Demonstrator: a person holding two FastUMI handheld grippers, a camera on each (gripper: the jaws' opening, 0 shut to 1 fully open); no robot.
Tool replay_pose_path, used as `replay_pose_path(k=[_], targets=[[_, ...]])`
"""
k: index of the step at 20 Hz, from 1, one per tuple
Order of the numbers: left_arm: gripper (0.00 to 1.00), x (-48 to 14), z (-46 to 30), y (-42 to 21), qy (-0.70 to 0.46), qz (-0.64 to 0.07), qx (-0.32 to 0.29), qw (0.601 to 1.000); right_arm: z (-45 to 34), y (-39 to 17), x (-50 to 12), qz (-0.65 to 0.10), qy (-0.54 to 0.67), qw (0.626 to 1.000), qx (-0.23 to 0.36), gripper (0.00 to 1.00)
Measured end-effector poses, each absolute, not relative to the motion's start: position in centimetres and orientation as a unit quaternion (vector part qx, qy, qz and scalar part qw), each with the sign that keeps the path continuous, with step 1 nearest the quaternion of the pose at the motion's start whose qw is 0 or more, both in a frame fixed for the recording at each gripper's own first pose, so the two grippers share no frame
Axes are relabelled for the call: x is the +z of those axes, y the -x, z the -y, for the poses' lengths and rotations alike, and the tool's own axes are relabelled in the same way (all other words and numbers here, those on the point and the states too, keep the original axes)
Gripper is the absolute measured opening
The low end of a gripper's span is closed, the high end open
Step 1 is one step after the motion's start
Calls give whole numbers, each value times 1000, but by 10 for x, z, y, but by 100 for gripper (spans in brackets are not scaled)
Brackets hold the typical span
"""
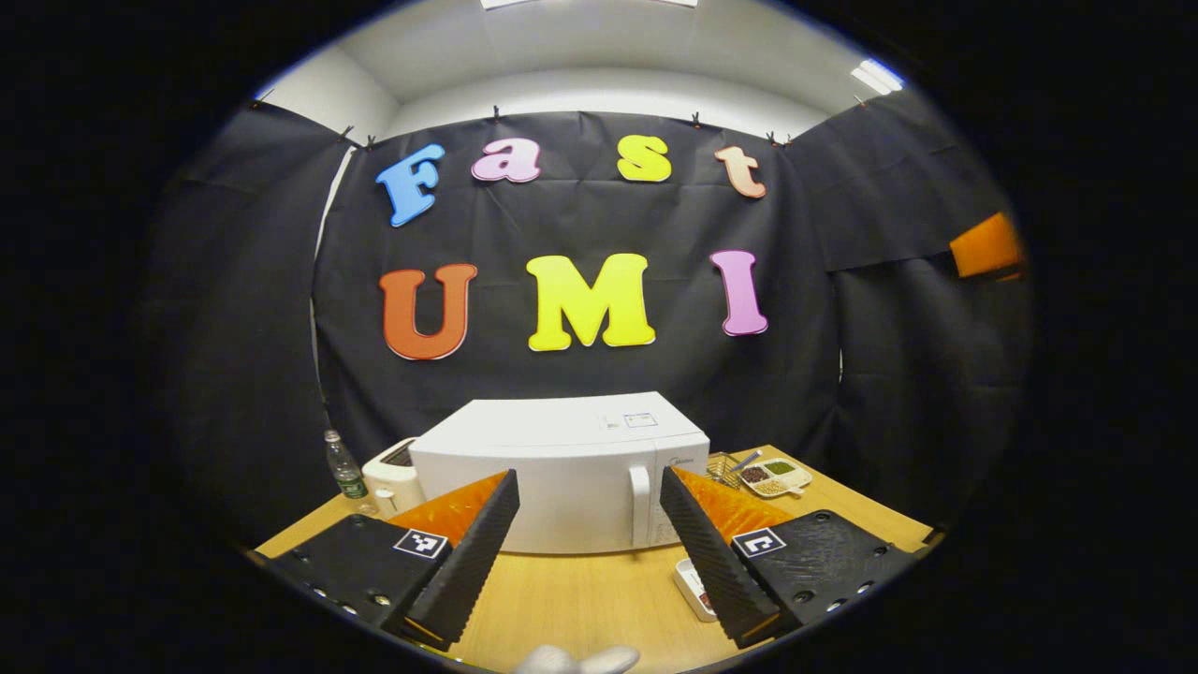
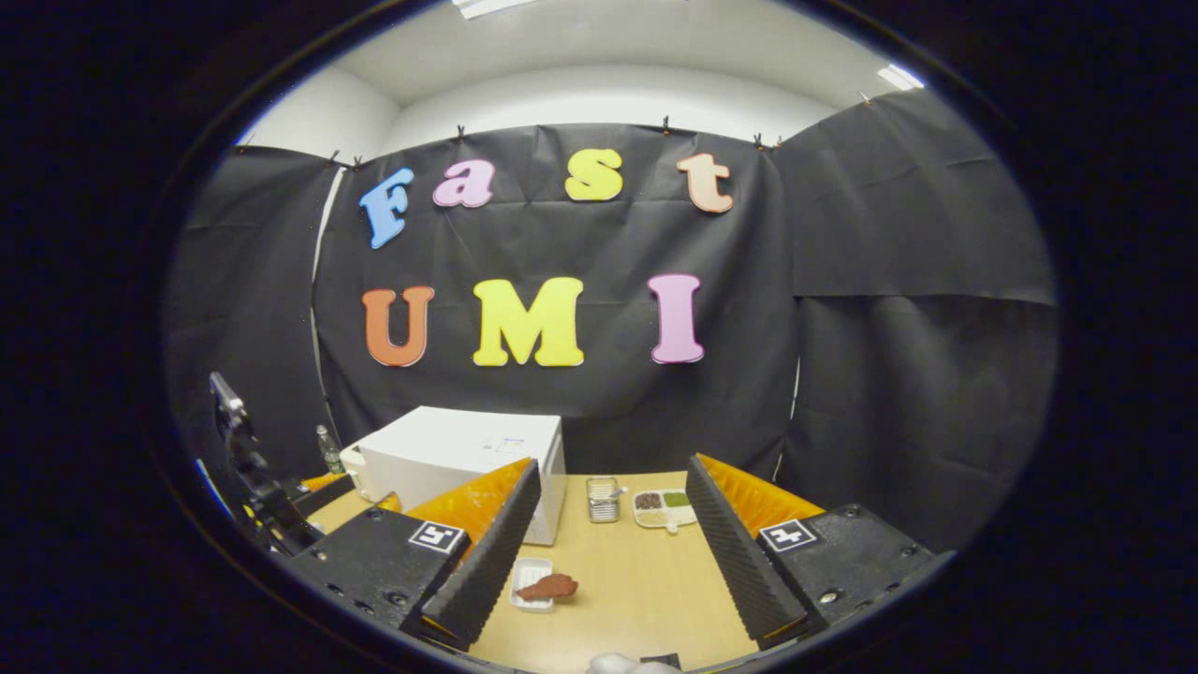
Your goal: Open the microwave oven with the left hand, put the food in, and close the microwave oven.
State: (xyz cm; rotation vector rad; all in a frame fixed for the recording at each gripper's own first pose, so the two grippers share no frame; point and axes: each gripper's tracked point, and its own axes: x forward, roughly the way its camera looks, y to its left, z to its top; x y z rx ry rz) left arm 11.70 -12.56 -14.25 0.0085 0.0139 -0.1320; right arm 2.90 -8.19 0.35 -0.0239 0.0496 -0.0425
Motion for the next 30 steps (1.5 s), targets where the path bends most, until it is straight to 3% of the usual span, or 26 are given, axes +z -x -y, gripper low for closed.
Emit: replay_pose_path(k=[10, 11, 12, 13, 14, 15, 17, 19, 20, 24, 30], targets=[[95, -245, 179, -254, 0, -38, -54, 998, 149, -40, -24, -66, 16, 995, -69, 100], [88, -250, 179, -263, -1, -40, -53, 998, 154, -42, -30, -72, 13, 995, -73, 100], [95, -253, 179, -270, -2, -41, -51, 998, 158, -43, -35, -78, 10, 994, -77, 100], [88, -255, 180, -276, -3, -41, -52, 998, 161, -45, -40, -83, 9, 993, -78, 100], [95, -256, 178, -280, -5, -39, -45, 998, 164, -45, -43, -86, 7, 993, -78, 100], [90, -258, 180, -282, -4, -40, -49, 998, 167, -46, -43, -87, 6, 993, -82, 100], [53, -262, 185, -288, 5, -46, -55, 997, 171, -50, -45, -88, 3, 993, -83, 100], [40, -264, 173, -289, -2, -48, -37, 998, 172, -52, -46, -90, 1, 992, -83, 100], [28, -262, 173, -293, 4, -48, -35, 998, 172, -53, -48, -92, -1, 992, -82, 100], [14, -264, 175, -291, 8, -51, -36, 998, 168, -58, -48, -91, -6, 993, -74, 100], [14, -263, 175, -289, 6, -58, -49, 997, 156, -54, -59, -99, -35, 992, -64, 100]])
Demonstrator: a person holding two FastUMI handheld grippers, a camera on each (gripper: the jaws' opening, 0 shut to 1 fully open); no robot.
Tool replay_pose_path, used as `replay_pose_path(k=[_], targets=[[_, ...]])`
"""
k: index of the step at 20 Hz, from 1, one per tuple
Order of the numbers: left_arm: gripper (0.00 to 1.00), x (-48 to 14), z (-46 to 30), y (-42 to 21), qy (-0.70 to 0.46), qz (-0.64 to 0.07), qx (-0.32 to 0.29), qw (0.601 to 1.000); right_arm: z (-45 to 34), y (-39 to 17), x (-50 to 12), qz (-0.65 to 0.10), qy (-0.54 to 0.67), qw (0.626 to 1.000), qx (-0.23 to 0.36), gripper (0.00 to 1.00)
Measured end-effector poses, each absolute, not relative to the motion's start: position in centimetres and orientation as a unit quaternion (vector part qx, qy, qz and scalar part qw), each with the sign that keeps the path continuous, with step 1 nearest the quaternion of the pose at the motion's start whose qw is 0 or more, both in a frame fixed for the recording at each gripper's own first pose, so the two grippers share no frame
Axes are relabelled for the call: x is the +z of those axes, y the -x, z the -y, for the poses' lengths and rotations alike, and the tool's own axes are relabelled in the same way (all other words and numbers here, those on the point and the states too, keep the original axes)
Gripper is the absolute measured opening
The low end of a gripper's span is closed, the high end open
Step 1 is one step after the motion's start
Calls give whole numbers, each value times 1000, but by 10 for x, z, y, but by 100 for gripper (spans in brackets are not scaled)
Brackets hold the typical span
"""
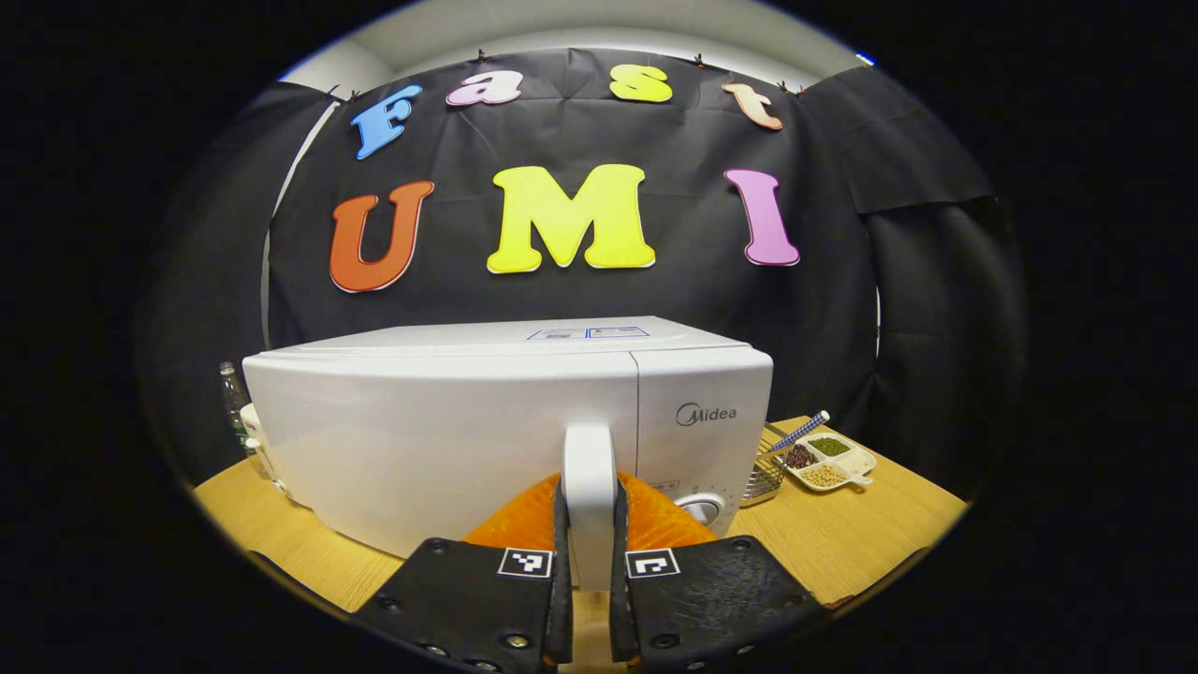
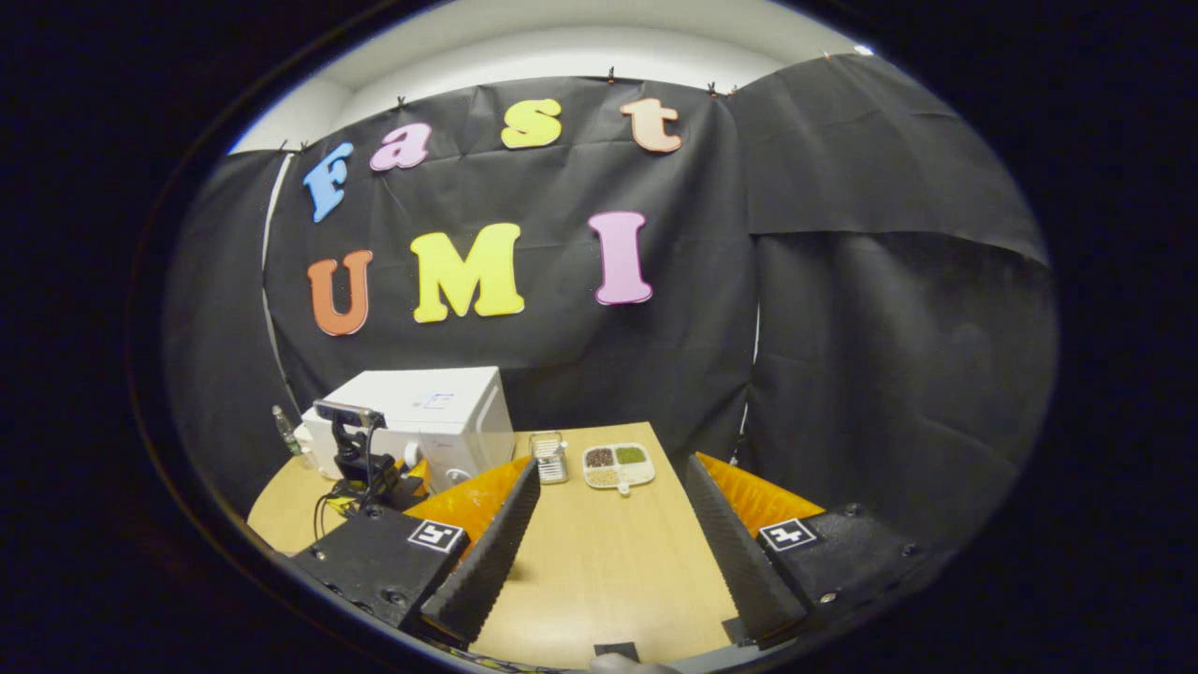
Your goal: Open the microwave oven with the left hand, put the food in, and close the microwave oven.
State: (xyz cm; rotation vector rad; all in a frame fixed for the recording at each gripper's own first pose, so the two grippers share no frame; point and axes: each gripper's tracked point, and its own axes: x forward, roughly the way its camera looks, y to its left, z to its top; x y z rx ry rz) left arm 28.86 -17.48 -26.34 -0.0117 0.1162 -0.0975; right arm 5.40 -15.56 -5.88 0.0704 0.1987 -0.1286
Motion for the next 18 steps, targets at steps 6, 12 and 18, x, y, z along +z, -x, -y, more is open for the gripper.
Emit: replay_pose_path(k=[6, 12, 18], targets=[[14, -263, 174, -284, -2, -68, -62, 996, 160, -35, -62, -96, -37, 992, -77, 100], [11, -268, 166, -248, -12, -65, -71, 995, 155, -28, -64, -101, -26, 992, -75, 100], [11, -272, 126, -169, -11, -85, -86, 993, 113, -32, -67, -103, -1, 994, -27, 100]])
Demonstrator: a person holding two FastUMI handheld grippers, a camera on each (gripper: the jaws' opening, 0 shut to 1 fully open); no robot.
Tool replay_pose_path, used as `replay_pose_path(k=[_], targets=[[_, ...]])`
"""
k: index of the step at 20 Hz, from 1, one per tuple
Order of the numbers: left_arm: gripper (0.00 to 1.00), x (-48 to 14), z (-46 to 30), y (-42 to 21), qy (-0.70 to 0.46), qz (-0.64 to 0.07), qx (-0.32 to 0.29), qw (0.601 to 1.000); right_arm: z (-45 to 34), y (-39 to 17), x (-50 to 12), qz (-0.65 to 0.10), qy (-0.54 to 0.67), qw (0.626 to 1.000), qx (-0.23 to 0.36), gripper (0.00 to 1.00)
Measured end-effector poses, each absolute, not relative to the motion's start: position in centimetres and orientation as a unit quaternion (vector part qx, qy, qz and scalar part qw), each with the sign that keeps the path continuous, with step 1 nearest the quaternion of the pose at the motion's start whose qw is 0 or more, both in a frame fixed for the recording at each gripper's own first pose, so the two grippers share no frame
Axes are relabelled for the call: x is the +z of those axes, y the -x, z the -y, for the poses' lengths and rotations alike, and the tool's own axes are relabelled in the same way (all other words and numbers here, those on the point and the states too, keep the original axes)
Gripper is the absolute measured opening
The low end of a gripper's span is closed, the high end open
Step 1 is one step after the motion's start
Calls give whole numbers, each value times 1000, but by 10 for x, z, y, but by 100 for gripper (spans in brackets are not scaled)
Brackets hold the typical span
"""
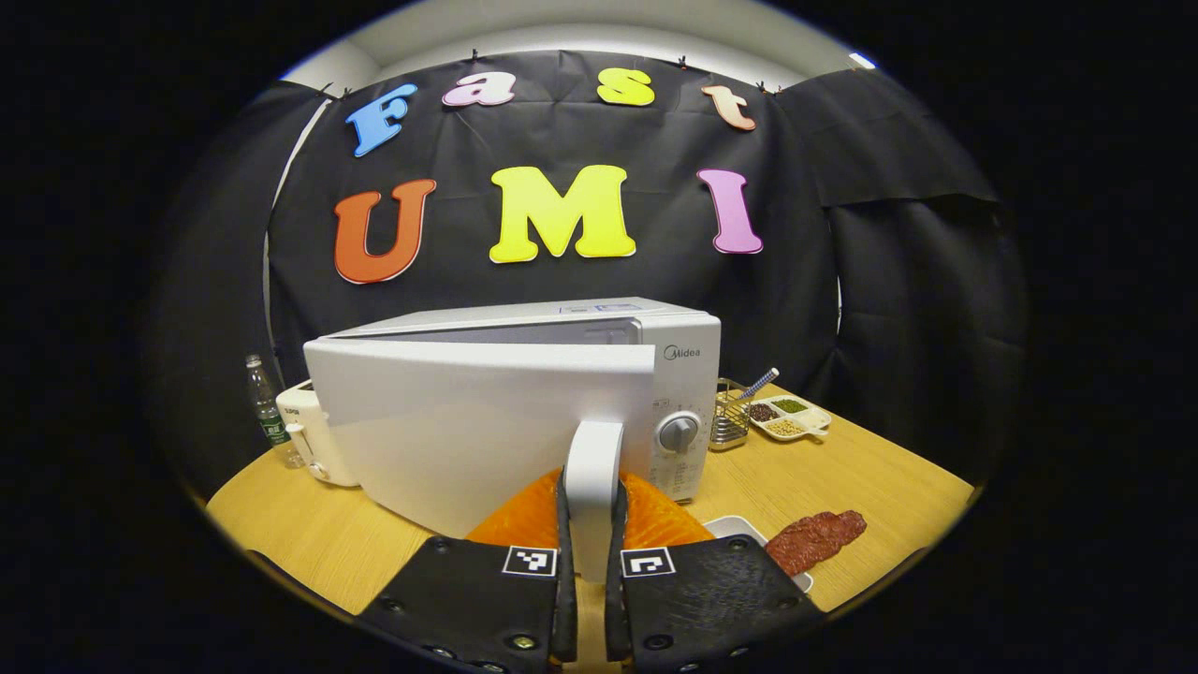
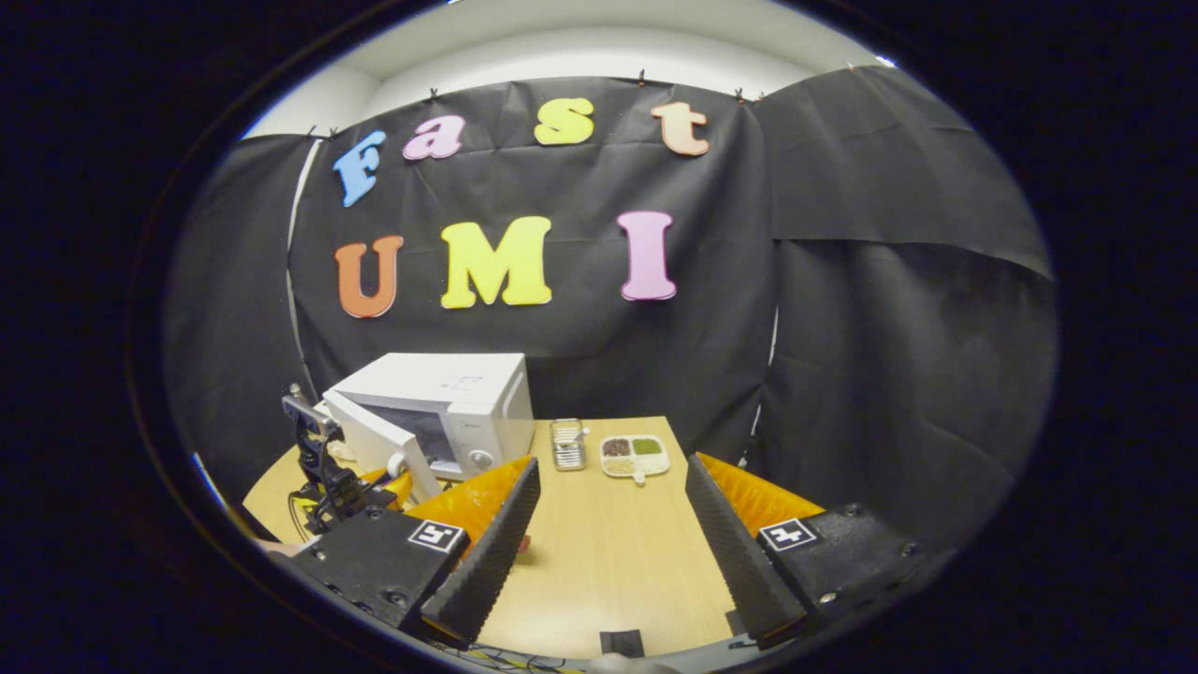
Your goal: Open the microwave oven with the left hand, put the food in, and close the microwave oven.
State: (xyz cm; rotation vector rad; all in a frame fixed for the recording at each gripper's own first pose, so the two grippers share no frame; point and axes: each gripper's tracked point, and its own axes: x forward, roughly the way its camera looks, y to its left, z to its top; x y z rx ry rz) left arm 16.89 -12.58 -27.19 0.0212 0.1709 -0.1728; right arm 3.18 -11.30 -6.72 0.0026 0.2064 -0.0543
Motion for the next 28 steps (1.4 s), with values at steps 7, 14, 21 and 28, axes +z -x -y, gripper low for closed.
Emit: replay_pose_path(k=[7, 14, 21, 28], targets=[[11, -278, 69, -108, -21, -110, -67, 991, 53, -25, -72, -109, 7, 994, 24, 100], [13, -285, 0, -67, -33, -128, -15, 991, 12, -12, -84, -116, 6, 992, 46, 100], [15, -291, -65, -44, -38, -137, 17, 990, -16, 2, -103, -130, 4, 990, 57, 100], [41, -292, -103, -31, -25, -155, 0, 988, -34, 11, -118, -132, 7, 990, 55, 100]])
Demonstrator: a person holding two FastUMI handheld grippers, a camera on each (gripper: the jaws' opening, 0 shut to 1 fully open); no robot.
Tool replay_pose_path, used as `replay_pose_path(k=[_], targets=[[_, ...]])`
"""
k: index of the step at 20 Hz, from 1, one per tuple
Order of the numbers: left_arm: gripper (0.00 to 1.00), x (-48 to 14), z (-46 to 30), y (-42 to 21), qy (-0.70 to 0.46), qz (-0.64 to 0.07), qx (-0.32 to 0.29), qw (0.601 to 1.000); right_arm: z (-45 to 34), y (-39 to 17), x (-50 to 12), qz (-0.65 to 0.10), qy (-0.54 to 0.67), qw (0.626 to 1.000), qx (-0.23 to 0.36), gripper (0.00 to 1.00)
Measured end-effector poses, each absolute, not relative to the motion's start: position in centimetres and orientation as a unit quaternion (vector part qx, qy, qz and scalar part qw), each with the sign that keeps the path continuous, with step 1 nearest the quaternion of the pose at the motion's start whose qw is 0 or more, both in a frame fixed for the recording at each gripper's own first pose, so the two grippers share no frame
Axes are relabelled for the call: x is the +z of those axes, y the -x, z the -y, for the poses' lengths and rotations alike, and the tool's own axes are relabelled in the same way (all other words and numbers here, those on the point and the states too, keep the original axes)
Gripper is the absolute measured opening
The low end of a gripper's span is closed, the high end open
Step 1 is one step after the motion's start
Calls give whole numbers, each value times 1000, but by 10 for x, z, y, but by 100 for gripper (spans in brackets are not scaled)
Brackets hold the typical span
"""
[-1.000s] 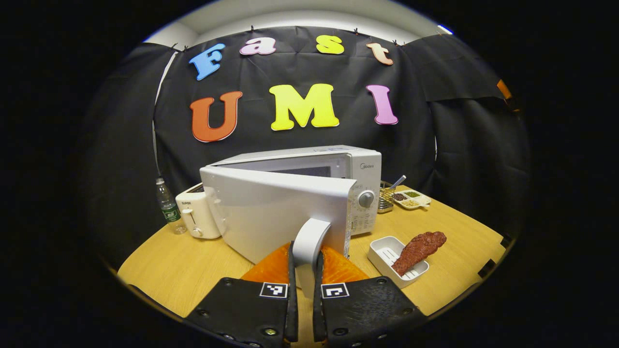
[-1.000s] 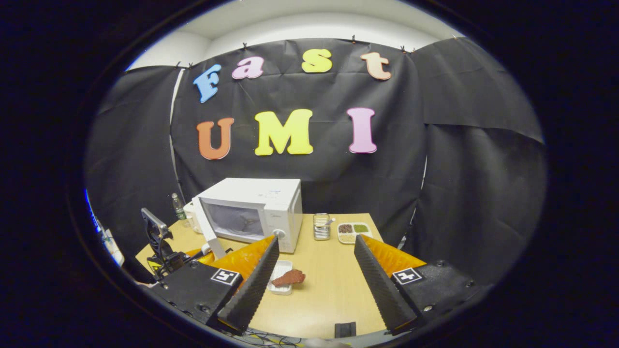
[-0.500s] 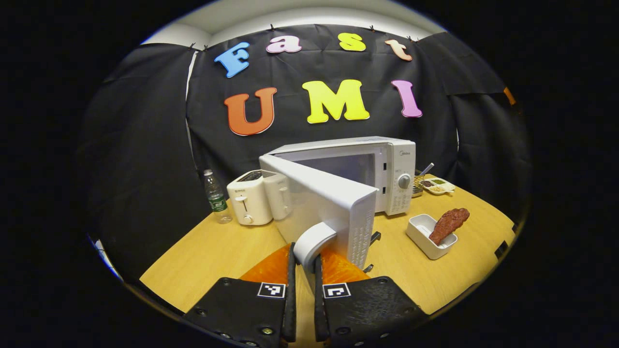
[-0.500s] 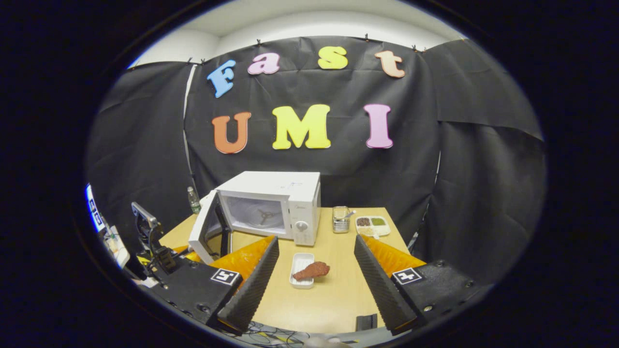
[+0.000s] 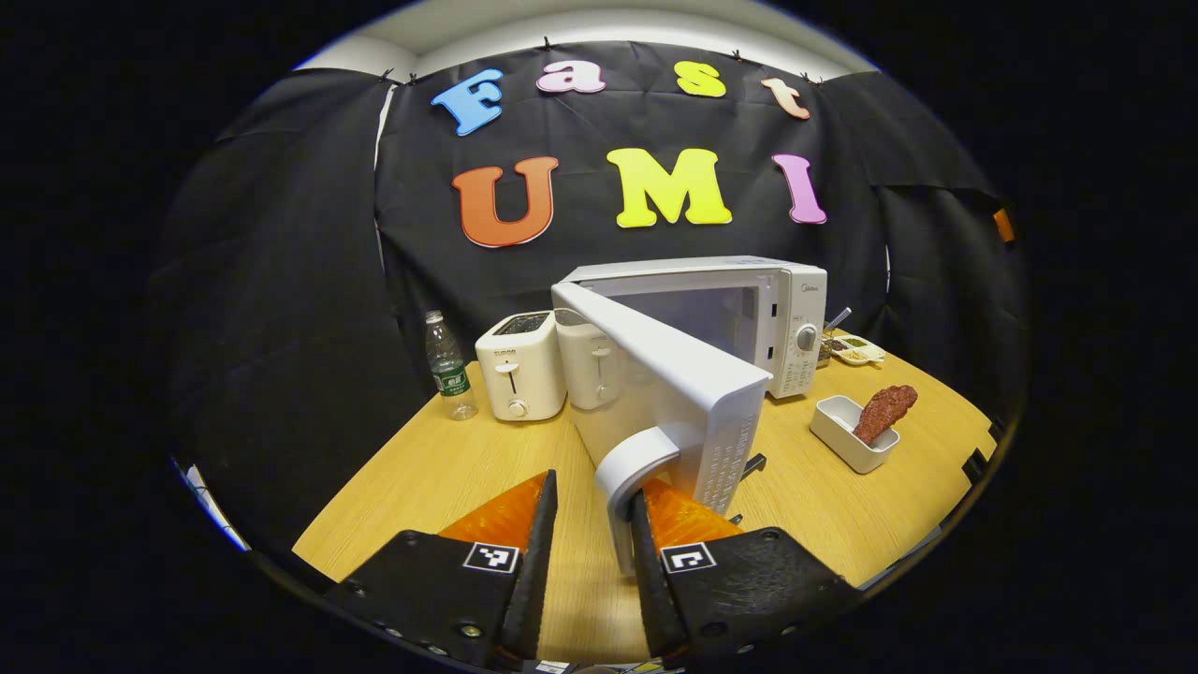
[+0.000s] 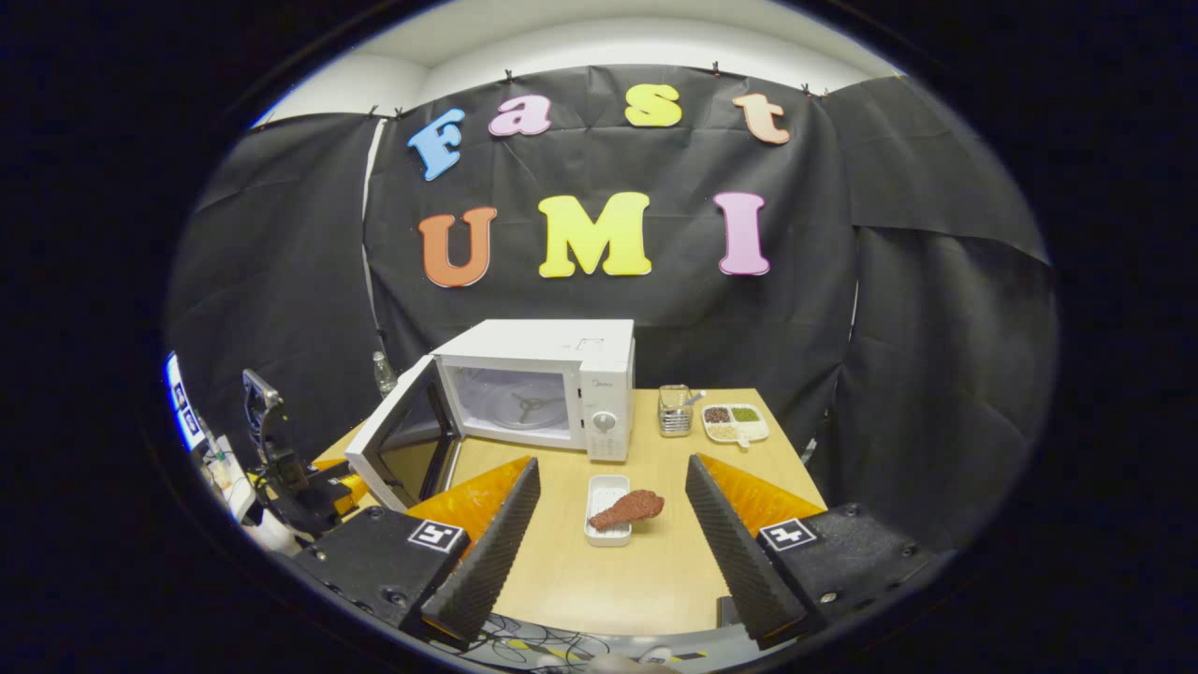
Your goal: Open the microwave oven with the left hand, put the food in, and close the microwave oven.
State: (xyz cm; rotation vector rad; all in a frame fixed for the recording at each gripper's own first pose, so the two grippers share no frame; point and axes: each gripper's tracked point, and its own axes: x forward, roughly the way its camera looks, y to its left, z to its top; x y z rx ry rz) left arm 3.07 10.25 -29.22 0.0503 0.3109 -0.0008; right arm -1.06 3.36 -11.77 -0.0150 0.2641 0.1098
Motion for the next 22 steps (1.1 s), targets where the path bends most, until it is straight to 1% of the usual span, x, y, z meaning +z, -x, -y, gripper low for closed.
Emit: replay_pose_path(k=[1, 2, 3, 5, 6, 7, 8, 13, 15, 17, 18, 19, 20, 21, 22], targets=[[53, -292, -113, -29, -28, -154, 7, 988, -35, 9, -123, -133, 7, 990, 54, 100], [63, -293, -120, -26, -26, -156, 8, 987, -36, 10, -129, -136, 7, 989, 53, 100], [78, -291, -124, -22, -27, -157, 10, 987, -35, 8, -135, -138, 7, 989, 52, 100], [87, -288, -137, -11, -51, -154, 20, 987, -33, 3, -146, -144, 5, 988, 51, 100], [87, -285, -147, -7, -69, -149, 29, 986, -29, -2, -155, -150, 4, 987, 49, 100], [83, -283, -155, -1, -80, -149, 33, 985, -28, -7, -163, -155, -1, 987, 50, 100], [89, -282, -161, 5, -82, -152, 35, 984, -26, -12, -171, -161, -5, 986, 51, 100], [89, -264, -165, 36, -91, -153, 59, 982, -4, -60, -230, -212, -32, 975, 58, 100], [89, -255, -148, 45, -73, -152, 60, 984, 0, -84, -259, -239, -45, 967, 73, 100], [89, -246, -133, 50, -65, -155, 63, 984, 9, -110, -283, -264, -53, 960, 79, 96], [89, -240, -126, 50, -66, -155, 66, 983, 9, -120, -293, -275, -68, 955, 91, 83], [89, -233, -118, 49, -68, -154, 70, 983, 8, -130, -300, -288, -87, 948, 104, 83], [89, -227, -112, 47, -71, -154, 75, 983, 7, -142, -310, -305, -103, 939, 118, 90], [89, -221, -106, 44, -74, -154, 80, 982, 7, -150, -318, -322, -121, 930, 130, 85], [89, -215, -102, 41, -79, -154, 87, 981, 9, -160, -323, -338, -137, 921, 137, 70]])
